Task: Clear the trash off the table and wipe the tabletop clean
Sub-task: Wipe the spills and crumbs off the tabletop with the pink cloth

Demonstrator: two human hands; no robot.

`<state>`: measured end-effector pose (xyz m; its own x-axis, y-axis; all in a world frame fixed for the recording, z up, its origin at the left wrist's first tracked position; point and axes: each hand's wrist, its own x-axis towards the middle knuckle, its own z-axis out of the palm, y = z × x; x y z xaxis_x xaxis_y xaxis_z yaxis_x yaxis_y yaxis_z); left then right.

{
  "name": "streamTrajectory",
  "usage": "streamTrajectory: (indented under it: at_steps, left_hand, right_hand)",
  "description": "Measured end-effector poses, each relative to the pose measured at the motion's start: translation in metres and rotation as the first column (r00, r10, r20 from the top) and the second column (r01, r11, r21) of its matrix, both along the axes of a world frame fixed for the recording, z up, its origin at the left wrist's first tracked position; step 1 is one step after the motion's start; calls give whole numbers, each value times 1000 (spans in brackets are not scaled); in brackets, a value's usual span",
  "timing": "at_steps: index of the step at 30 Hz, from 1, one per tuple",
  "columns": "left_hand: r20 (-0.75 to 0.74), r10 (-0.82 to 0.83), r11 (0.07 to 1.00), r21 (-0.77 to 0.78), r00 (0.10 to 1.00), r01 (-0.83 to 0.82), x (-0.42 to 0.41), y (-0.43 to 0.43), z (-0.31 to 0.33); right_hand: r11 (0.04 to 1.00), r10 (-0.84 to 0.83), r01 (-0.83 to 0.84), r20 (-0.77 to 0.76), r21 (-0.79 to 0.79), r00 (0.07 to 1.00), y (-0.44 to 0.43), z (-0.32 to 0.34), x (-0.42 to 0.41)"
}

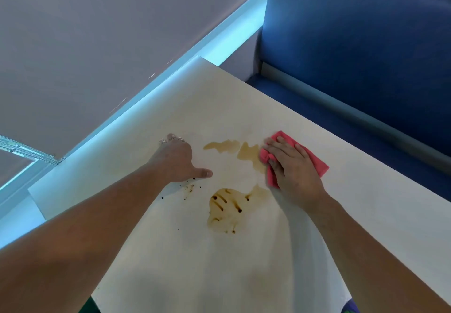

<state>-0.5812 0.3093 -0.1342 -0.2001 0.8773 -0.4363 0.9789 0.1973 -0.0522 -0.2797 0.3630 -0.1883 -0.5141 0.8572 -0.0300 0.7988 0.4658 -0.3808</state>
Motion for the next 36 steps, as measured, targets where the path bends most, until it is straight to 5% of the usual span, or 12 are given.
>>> streamTrajectory:
  at_steps: [12, 20, 27, 36]
  left_hand:
    - [14, 9, 1000, 6, 1000, -9, 0, 0, 5]
    - [31, 2, 1000, 0, 1000, -2, 2, 1, 8]
    - [19, 4, 999, -41, 1000, -3, 4, 2, 11]
    - [45, 24, 999, -33, 999, -23, 5, 3, 13]
  right_hand:
    - [999, -40, 38, -86, -24, 995, -41, 2, 0]
    - [997, -80, 80, 7, 7, 997, 6, 4, -31]
    - [998, -58, 57, -121, -9, 991, -59, -1, -14]
    - [998, -60, 60, -29, -12, 998, 9, 4, -54]
